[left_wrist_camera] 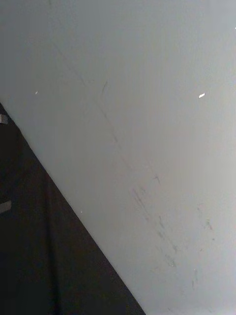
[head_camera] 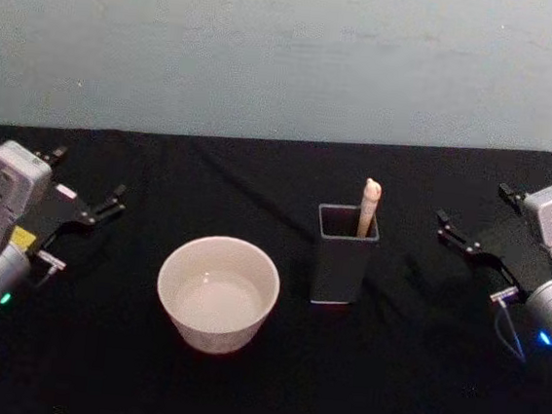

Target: Pick up the stirring spoon with one hand, stir inside the cup, then place it back in its original position.

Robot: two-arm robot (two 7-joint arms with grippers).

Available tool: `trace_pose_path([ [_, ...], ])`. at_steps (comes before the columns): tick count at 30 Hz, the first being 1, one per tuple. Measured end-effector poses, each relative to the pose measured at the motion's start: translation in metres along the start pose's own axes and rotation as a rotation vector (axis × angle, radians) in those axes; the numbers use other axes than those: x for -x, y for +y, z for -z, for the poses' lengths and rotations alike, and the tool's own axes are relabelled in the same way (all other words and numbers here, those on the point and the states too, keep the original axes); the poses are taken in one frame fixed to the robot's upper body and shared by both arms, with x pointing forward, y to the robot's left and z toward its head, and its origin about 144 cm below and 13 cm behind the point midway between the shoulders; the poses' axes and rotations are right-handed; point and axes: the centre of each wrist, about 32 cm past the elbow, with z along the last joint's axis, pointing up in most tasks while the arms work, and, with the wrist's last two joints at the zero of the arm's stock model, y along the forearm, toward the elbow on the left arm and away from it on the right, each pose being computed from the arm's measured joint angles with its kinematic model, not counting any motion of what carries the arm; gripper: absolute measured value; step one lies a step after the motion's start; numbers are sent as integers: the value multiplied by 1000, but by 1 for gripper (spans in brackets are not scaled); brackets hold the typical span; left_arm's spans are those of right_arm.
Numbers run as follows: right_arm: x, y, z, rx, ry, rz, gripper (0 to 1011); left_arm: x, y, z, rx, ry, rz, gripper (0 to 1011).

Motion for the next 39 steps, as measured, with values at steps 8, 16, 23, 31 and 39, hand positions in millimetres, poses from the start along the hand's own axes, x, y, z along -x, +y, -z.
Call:
trace_pose_path([
  [8,-4,1,-4,-13,49,0,1002,0,0,0,0,0,0,1001],
  [16,-6,-10,-11,-36,96,-47,1002,0,0,0,0,0,0,1001],
  [23,-8,-28,-23,-54,172,-156,1002,0,0,0,0,0,0,1001],
  [31,-3,-35,-35,-43,240,-246,1002,0,0,0,0,0,0,1001],
  [39,5,-32,-42,-37,280,-280,1002,0,0,0,0,0,0,1001],
])
